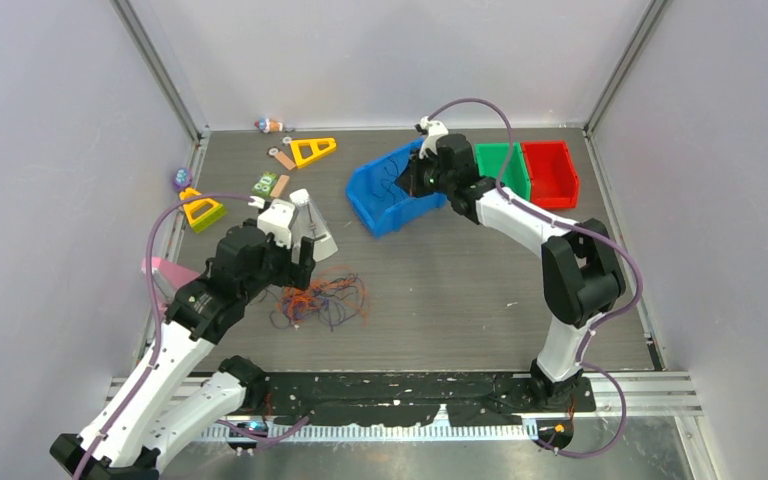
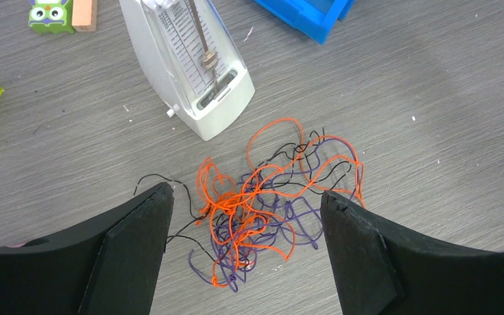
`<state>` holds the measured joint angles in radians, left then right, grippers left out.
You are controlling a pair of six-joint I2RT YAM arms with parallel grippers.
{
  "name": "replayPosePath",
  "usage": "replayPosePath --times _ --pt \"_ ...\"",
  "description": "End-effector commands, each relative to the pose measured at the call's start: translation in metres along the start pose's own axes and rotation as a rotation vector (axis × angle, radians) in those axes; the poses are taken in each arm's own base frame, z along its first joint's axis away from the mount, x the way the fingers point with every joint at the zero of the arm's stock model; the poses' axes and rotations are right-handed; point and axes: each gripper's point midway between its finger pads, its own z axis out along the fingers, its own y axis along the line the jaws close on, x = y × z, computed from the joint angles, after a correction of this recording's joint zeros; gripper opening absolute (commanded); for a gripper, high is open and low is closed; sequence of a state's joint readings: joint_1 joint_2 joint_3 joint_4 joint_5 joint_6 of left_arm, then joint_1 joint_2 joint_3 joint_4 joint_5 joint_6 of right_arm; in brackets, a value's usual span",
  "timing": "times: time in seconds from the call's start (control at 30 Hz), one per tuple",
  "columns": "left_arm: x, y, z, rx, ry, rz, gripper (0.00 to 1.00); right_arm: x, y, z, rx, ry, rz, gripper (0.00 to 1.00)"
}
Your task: Untangle the cables
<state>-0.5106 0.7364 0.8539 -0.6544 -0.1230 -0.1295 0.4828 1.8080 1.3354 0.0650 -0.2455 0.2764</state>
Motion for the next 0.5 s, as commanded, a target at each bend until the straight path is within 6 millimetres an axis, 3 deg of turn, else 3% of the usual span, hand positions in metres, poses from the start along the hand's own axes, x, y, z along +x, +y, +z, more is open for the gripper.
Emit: replayPosePath --times 0.0,0.13,0.27,0.33,0.37,0.47 --pt "-0.011 0.001 0.001 -0.004 -0.042 0.007 0.83 -0.021 -0.005 -0.02 0.071 -0.07 -0.021 0.05" --pt "-0.011 0.0 0.001 -0.003 -0.04 0.009 0.83 -0.008 -0.025 -0.012 0.15 -0.005 -0.001 0.05" --pt "-0.01 0.0 0.001 0.0 -0.039 0.015 0.84 -0.007 -0.038 0.009 0.163 0.04 0.031 0.07" --pt "-0.008 0.0 0.002 -0.001 -0.035 0.017 0.85 -0.024 -0.034 0.013 0.151 0.024 0.026 0.31" --pt "-0.007 0.0 0.002 -0.001 -0.031 0.018 0.85 -0.028 -0.032 0.012 0.149 0.023 0.025 0.52" --pt "-0.002 0.001 0.005 -0.008 -0.003 0.021 0.87 -0.041 -0.026 0.002 0.144 -0.004 0.005 0.69"
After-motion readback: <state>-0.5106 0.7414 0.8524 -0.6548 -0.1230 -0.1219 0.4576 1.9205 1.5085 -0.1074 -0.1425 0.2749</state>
